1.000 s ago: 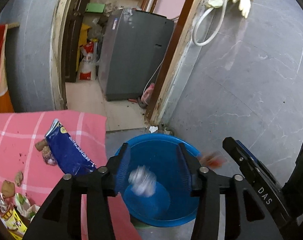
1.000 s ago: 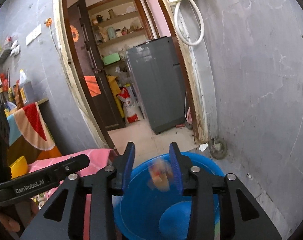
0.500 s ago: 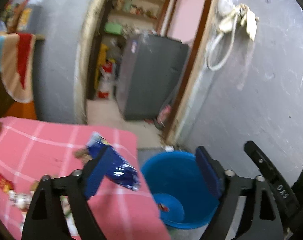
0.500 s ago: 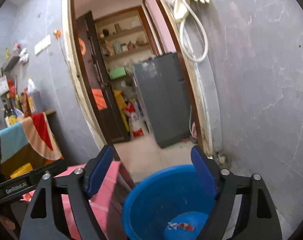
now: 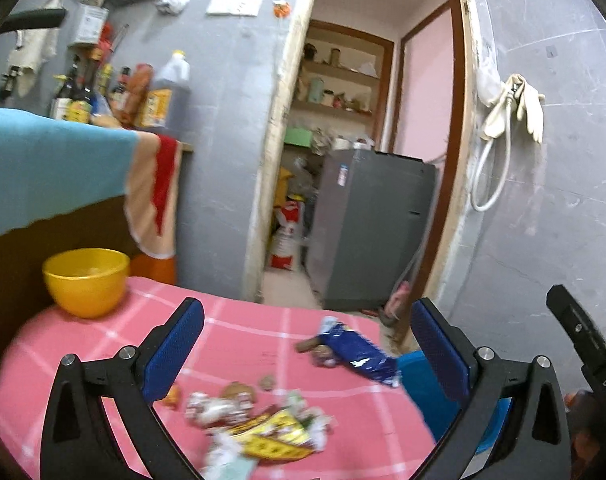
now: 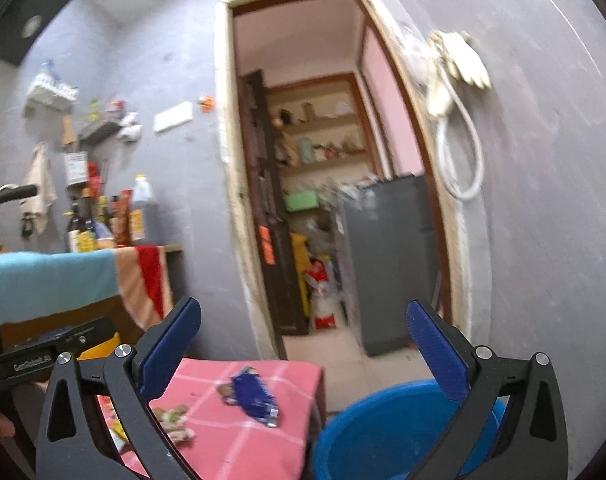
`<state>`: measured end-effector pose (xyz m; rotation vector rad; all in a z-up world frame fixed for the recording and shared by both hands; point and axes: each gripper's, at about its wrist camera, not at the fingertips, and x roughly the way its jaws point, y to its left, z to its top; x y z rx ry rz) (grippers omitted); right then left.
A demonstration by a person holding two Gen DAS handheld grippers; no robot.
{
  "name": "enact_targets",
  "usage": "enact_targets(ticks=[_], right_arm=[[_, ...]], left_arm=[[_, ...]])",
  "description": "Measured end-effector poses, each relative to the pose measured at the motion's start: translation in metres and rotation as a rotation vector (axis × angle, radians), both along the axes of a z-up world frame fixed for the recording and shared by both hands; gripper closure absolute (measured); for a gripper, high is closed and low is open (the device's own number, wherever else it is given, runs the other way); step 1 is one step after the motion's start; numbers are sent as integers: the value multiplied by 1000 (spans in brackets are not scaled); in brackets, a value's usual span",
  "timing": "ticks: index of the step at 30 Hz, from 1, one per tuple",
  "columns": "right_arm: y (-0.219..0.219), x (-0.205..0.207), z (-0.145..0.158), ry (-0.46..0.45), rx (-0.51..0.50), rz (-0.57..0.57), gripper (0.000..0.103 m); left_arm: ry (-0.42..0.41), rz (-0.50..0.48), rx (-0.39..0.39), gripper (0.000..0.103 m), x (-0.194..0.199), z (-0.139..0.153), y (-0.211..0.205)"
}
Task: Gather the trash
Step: 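Move both grippers back over the trash on the table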
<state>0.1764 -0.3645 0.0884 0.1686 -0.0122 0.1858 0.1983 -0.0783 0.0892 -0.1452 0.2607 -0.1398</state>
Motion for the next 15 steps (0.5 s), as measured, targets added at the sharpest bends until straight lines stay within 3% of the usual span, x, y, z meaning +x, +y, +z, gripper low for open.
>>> enact_targets(ticks=[6, 15], right_arm=[[37, -13, 0, -58, -77, 78, 0], [77, -8, -20, 44, -201, 152, 0]], left_arm=[[-15, 66, 18, 2, -29, -8, 29], [68, 121, 32, 2, -50, -33, 65]])
